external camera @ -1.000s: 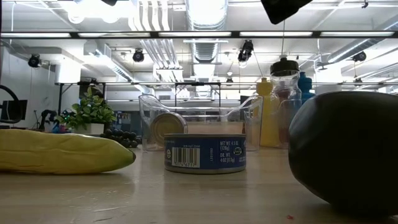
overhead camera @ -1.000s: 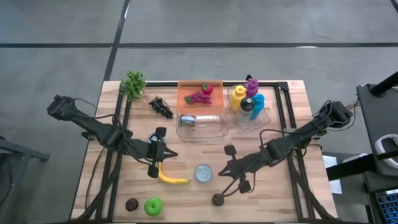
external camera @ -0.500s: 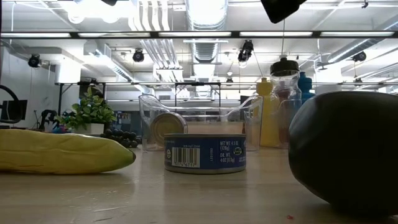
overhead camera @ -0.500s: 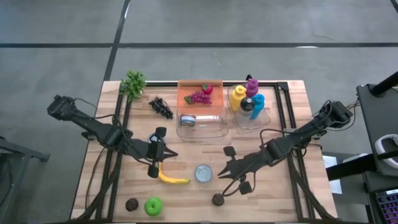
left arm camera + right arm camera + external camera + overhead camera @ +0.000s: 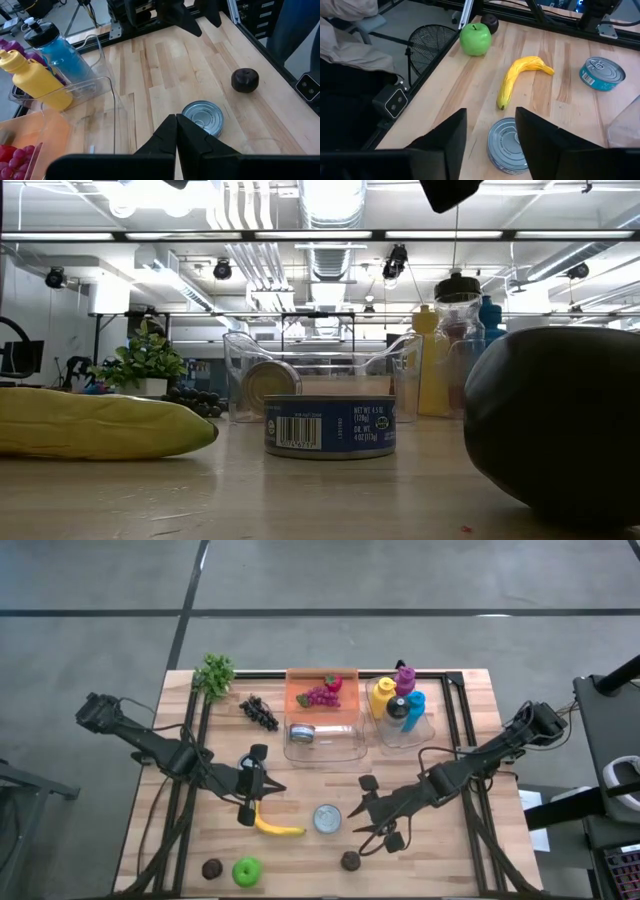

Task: Pick & Place Food Item
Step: Put the right plum into the orange bin

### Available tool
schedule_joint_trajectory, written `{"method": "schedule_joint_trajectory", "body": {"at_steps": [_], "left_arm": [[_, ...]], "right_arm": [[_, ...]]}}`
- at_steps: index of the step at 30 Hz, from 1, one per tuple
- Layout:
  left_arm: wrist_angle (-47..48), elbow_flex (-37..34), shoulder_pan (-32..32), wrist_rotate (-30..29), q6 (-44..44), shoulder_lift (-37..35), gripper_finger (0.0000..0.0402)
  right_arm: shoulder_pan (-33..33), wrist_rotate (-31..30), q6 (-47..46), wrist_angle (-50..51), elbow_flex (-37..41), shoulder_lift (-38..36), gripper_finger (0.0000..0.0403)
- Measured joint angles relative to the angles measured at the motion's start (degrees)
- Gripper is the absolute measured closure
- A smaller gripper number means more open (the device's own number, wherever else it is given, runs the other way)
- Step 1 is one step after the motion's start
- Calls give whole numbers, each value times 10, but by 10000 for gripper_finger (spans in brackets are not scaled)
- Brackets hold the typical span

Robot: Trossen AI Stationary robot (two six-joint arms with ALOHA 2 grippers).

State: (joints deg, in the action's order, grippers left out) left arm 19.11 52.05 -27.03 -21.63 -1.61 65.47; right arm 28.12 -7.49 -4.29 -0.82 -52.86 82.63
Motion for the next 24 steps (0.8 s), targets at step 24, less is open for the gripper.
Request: {"method": "schedule_joint_trajectory", "body": {"at_steps": [24], "left_arm": [[5, 0, 0, 0, 2, 0, 393]], "right_arm": [[0, 0, -2, 1, 0, 0, 234]]}}
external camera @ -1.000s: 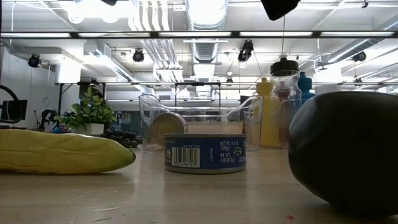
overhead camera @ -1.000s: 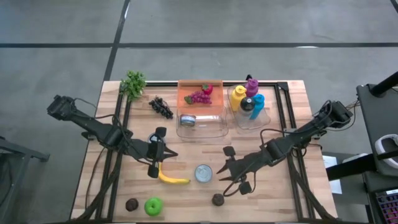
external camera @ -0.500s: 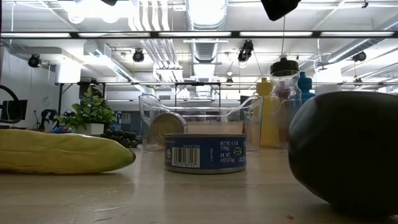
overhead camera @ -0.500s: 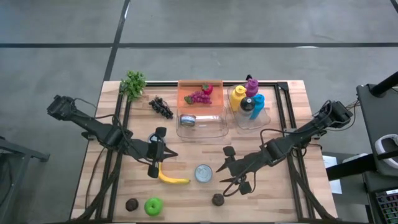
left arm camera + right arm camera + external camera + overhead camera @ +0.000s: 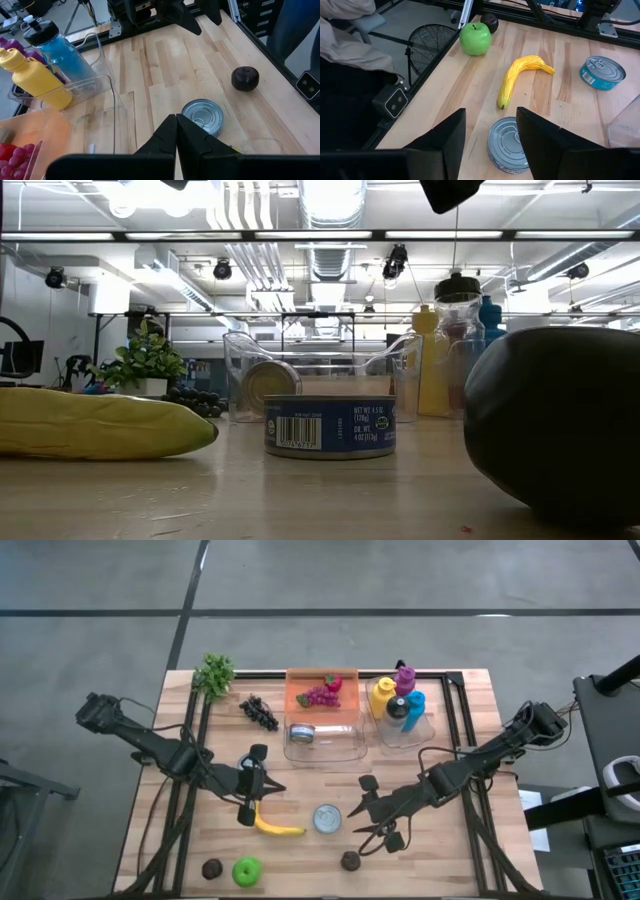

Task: Pick & Place Food Item
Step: Put the right plum into the orange bin

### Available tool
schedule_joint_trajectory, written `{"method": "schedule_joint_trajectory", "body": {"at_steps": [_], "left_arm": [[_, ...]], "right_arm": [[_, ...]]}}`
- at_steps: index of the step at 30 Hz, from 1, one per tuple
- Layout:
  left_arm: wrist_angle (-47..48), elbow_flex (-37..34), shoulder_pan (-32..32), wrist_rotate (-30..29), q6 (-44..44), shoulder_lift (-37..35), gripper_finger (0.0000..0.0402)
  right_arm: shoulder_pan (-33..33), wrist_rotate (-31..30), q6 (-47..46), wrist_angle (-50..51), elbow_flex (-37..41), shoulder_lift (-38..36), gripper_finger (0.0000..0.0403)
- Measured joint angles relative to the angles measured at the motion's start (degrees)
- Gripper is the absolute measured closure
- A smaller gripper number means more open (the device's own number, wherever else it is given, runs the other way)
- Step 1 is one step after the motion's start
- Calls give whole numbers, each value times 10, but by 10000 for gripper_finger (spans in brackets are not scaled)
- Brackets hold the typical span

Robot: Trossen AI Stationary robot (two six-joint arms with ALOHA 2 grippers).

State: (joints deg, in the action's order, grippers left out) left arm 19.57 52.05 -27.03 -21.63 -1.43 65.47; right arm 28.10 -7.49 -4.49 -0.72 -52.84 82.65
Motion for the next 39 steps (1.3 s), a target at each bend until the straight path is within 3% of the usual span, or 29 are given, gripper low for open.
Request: {"method": "schedule_joint_trajectory", "body": {"at_steps": [16, 39], "left_arm": [[1, 0, 0, 0, 0, 0, 393], [1, 0, 1, 0, 0, 0, 393]], "right_arm": [[0, 0, 1, 0, 0, 0, 222], [18, 3, 13, 23, 0, 0, 238]]}}
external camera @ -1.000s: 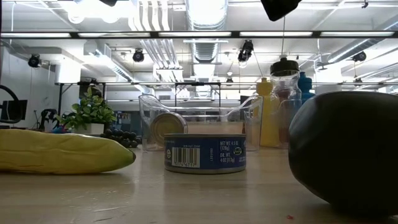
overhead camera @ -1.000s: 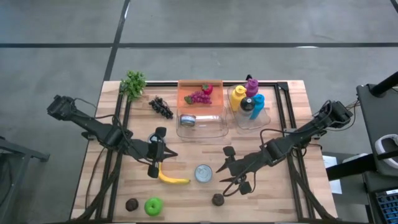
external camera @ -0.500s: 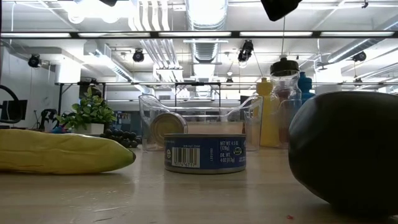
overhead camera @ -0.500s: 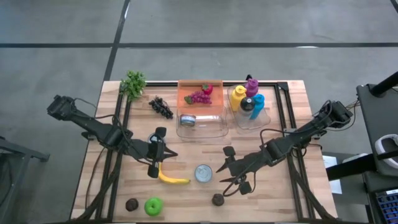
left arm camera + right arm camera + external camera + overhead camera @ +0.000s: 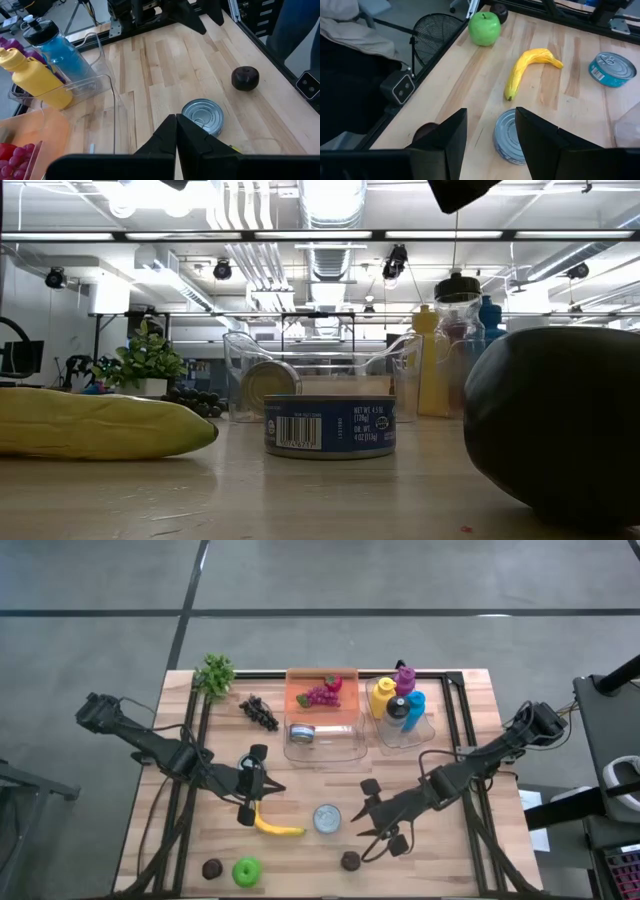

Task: Pick & Place Food Item
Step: Put the right plum into the orange bin

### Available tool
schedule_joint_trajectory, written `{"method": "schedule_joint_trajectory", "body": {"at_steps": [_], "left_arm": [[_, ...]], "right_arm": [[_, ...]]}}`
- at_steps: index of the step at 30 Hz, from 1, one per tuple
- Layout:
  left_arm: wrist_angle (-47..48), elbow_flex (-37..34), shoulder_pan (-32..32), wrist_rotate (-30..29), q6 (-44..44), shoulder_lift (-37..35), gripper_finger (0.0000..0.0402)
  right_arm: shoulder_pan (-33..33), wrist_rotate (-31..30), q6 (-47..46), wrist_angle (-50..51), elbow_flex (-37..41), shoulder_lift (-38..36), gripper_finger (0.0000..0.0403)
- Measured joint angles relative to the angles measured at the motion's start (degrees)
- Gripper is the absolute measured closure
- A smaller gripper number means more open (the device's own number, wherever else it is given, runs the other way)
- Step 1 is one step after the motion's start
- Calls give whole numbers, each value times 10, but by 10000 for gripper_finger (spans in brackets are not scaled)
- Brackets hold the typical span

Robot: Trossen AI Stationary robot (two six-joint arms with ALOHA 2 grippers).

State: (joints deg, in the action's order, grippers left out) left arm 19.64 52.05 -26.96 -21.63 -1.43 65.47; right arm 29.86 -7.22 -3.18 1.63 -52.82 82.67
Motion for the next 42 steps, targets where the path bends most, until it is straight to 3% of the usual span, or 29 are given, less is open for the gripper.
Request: {"method": "schedule_joint_trajectory", "body": {"at_steps": [6, 13, 28, 42], "left_arm": [[0, 0, 0, 0, 0, 0, 393], [0, 0, 0, 0, 0, 0, 393], [0, 0, 0, 0, 0, 0, 393], [0, 0, 0, 0, 0, 0, 393]], "right_arm": [[22, 3, 9, 2, 0, 0, 230], [34, 4, 86, 67, 0, 0, 225], [34, -3, 70, 63, 0, 0, 243], [34, -3, 66, 57, 0, 0, 227]]}}
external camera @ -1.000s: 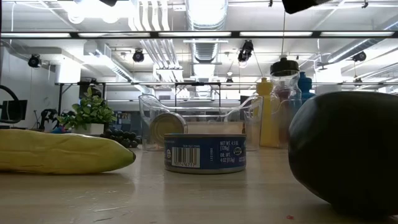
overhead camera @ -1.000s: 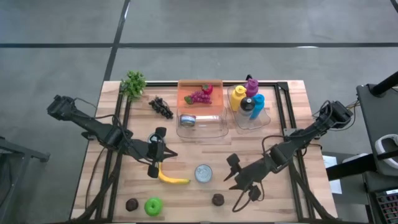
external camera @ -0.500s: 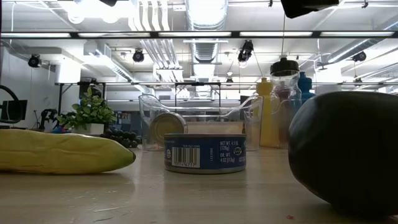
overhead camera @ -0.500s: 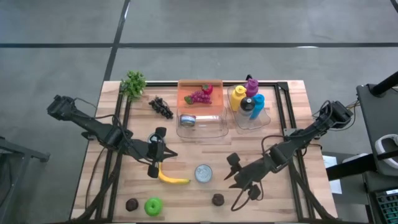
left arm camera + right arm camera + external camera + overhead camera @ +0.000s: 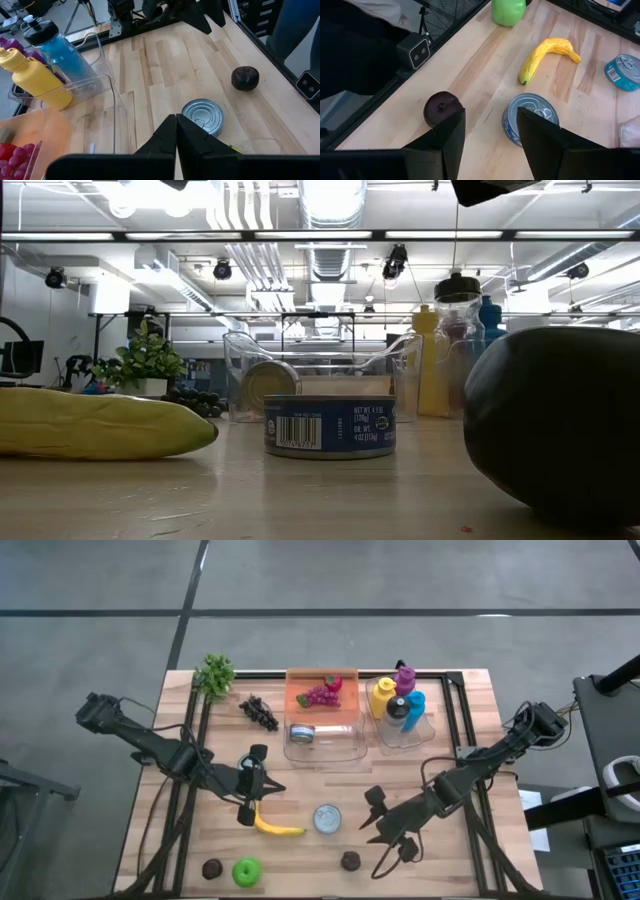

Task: Pick & Place Food Item
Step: Put the right plum into the orange bin

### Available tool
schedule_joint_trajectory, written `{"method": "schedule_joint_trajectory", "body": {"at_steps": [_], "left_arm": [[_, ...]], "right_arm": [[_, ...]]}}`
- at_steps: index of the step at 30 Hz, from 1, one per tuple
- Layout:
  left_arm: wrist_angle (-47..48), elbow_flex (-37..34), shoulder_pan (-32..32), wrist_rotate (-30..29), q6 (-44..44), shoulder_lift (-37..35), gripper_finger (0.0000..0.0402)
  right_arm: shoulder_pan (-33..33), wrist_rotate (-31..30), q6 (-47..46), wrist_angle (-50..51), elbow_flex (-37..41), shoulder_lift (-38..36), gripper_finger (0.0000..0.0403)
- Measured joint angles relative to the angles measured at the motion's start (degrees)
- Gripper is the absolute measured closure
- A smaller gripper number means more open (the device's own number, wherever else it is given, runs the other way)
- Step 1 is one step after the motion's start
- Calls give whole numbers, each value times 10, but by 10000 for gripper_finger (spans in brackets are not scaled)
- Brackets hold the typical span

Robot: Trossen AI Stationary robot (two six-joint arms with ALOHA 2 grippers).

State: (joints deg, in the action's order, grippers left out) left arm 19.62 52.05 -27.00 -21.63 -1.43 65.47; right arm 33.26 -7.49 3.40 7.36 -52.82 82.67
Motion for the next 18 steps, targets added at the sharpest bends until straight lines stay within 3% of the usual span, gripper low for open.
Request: {"method": "schedule_joint_trajectory", "body": {"at_steps": [12, 18], "left_arm": [[0, 0, 0, 0, 0, 0, 393], [0, 0, 0, 0, 0, 0, 393]], "right_arm": [[0, -1, -20, -32, 0, 0, 223], [0, -1, -15, -20, 0, 0, 186]]}}
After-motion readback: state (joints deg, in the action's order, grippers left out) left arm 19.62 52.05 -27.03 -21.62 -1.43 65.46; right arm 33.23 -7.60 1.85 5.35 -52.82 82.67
